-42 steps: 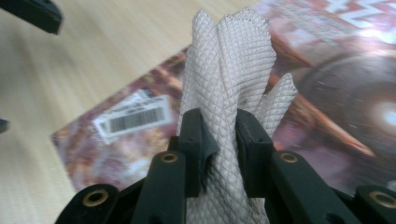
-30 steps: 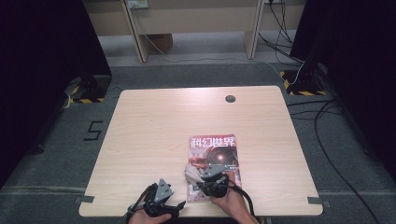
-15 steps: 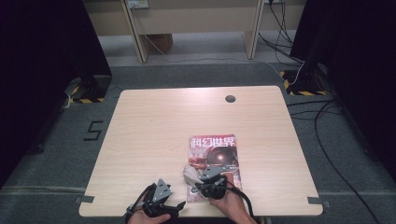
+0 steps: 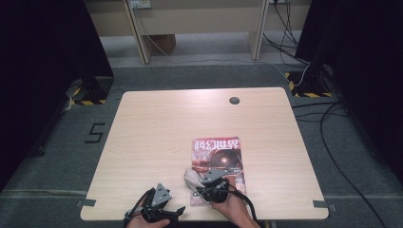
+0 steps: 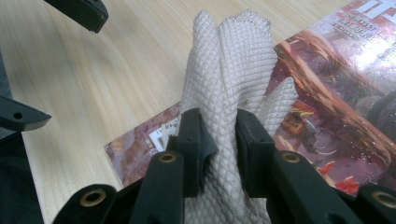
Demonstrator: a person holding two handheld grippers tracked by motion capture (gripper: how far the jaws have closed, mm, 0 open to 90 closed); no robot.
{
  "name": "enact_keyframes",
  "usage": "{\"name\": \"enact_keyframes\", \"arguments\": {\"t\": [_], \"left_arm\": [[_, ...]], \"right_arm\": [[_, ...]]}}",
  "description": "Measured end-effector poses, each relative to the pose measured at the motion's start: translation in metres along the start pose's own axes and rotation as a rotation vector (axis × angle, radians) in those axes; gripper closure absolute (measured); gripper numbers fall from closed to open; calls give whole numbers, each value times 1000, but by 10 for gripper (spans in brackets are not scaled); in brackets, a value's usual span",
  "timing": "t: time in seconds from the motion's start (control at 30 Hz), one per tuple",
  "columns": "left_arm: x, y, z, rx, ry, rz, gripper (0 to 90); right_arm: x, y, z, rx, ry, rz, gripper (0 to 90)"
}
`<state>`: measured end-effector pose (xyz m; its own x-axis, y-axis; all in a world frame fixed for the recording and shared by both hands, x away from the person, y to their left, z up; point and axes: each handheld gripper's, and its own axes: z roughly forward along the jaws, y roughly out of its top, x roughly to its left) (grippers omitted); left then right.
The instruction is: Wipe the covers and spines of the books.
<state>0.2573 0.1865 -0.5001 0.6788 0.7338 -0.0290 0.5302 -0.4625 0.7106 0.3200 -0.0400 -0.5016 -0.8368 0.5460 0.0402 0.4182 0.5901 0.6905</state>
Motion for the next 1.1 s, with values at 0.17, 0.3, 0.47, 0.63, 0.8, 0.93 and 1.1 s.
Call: {"name": "enact_keyframes", "arguments": {"t": [0.17,0.3,0.47,0.63,0.8,0.93,1.1], "left_arm": [[2,0,0,3,5,-3,187],[4,-1,-2,4,12,-5,187],[6,-2,-5,0,22,-8,187],[8,-3,-7,-2,30,-12,187],[7,-5,-10,-3,32,-16,187],[5,-7,-11,3,29,-12,185],[7,-9,-13,-2,37,-22,183]], "right_arm": [[4,0,1,-4,20,9,742],[10,0,2,-9,38,-4,742],[17,1,2,-3,53,-30,739],[15,0,2,-5,35,-29,738],[18,0,1,-2,41,-30,744],[30,-1,1,0,72,-39,745],[30,-1,2,-2,71,-52,744]]}}
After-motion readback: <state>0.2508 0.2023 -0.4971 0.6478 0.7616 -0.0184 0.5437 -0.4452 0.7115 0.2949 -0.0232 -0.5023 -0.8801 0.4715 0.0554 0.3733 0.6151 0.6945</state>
